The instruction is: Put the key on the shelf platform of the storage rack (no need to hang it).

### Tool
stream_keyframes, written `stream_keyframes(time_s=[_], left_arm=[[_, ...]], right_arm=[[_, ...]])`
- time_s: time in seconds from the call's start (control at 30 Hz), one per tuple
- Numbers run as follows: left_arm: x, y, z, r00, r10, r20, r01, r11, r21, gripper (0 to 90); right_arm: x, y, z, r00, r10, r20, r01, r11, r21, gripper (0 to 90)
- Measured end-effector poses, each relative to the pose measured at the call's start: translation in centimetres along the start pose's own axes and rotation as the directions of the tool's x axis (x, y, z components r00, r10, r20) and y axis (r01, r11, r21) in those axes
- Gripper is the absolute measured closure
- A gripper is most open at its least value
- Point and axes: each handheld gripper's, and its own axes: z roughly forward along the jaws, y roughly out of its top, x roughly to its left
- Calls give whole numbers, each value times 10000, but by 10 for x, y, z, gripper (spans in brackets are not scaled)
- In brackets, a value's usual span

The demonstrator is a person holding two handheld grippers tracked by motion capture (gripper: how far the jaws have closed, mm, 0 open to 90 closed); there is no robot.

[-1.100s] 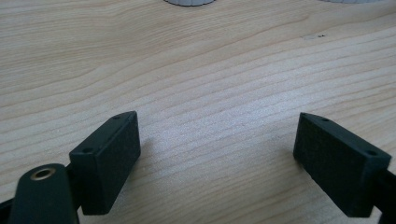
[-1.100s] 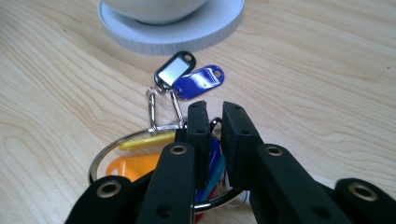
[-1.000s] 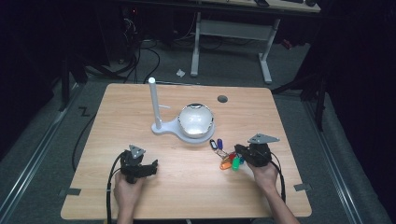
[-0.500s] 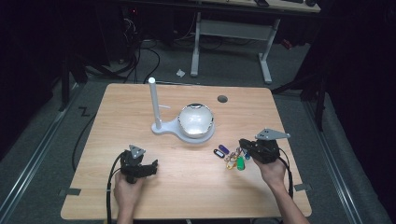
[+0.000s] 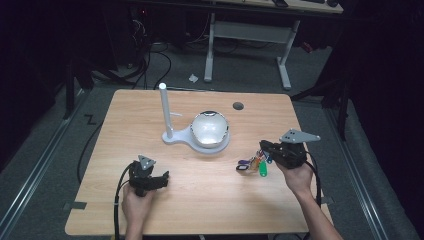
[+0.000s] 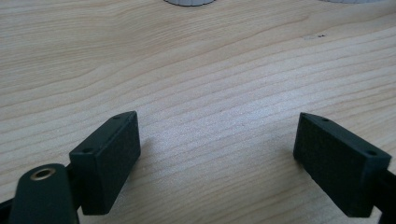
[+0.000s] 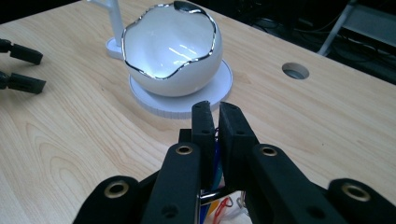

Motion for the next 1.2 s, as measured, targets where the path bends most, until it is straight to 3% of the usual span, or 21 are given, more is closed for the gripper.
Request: stream_keyframes(time_s=[0.63,0.97,1.2], left_arm=[[0,0,0,10000,3,-1,-3,10000,-3,151],[0,0,0,10000,10,4,-10,10000,3,151],[0,0,0,10000,0,-1,0,10000,4,151]], right_arm=[[-2,46,-11,9972,-705,-237,704,9975,-68,860],[-1,75,-18,9934,-991,-577,975,9948,-292,861],[2,93,-13,9888,-1203,-888,1180,9925,-308,862]])
